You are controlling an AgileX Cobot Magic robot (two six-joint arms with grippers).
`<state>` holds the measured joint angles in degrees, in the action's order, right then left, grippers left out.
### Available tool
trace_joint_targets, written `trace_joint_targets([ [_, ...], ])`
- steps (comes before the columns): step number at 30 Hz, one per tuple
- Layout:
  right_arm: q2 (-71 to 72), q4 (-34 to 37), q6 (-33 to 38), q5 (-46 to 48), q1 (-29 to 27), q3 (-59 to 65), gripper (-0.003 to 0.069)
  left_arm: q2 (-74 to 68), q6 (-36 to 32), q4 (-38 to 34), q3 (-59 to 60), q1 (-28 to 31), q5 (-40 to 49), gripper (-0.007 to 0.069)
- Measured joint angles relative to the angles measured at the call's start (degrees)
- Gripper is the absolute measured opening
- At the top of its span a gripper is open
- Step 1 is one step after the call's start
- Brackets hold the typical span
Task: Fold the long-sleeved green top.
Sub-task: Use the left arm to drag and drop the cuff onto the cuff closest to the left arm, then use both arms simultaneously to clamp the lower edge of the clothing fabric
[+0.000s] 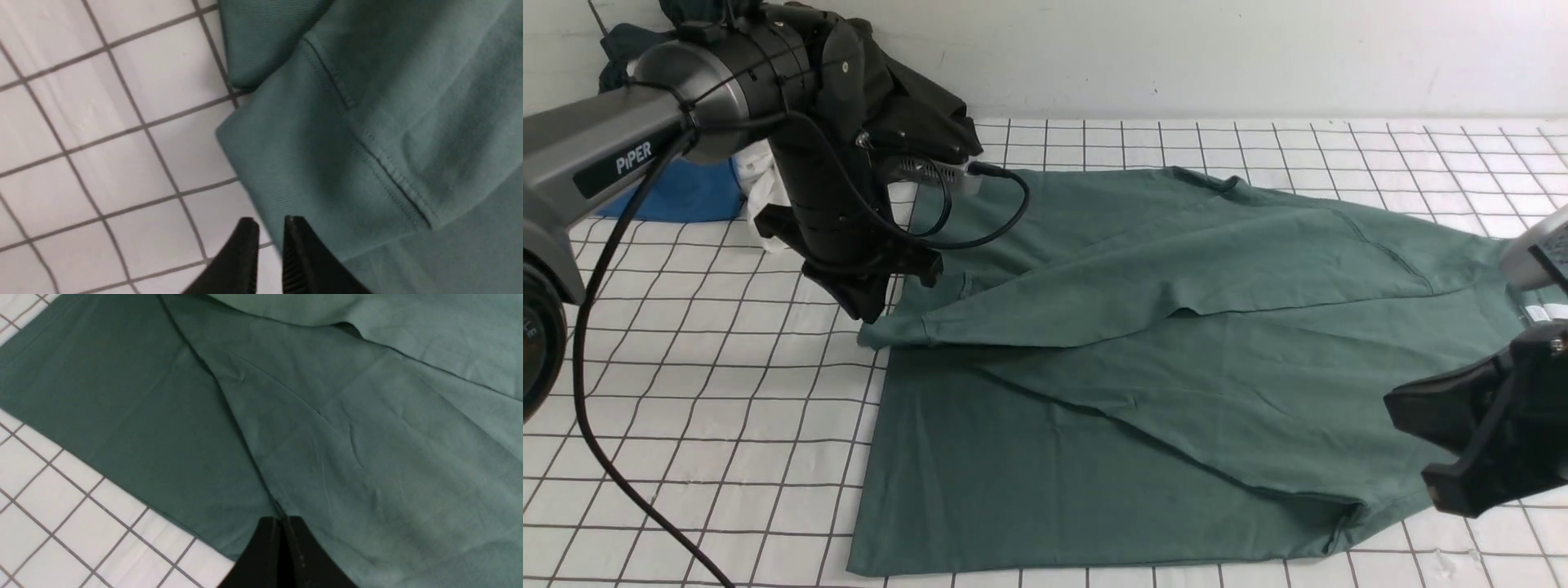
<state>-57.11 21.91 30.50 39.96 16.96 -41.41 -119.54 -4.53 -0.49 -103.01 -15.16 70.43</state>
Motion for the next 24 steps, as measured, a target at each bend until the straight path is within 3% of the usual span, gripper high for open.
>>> trace_joint_targets([
  [2,0.0,0.3,0.0,0.0,0.0,0.0,-0.0010,0.1,-0.1,0.5,0.0,0.0,0.0,0.0136],
  [5,0.0,1.0,0.4,-0.1,0.0,0.0,-0.0010,0.9,-0.1,0.5,0.4,-0.2,-0.1,0.0297],
  [9,0.0,1.1,2.1,-0.1,0.0,0.0,-0.0010,5.4,-1.1,-1.5,5.7,-2.7,-0.3,0.0405],
  [12,0.0,1.1,3.3,-0.1,0.0,0.0,-0.0010,10.7,-5.2,-2.3,13.3,-7.4,-0.4,0.0421],
  [17,0.0,1.1,4.4,-0.1,0.0,0.0,-0.0010,18.3,-22.1,-1.1,31.6,-17.3,-4.5,0.0424],
  [21,0.0,1.7,5.2,-0.1,0.0,0.0,-0.0010,18.8,-32.6,3.0,41.6,-19.5,-10.9,0.0424],
  [24,0.0,2.5,5.8,-0.1,0.0,0.0,-0.0010,18.2,-35.5,5.0,46.2,-19.4,-16.0,0.0423],
])
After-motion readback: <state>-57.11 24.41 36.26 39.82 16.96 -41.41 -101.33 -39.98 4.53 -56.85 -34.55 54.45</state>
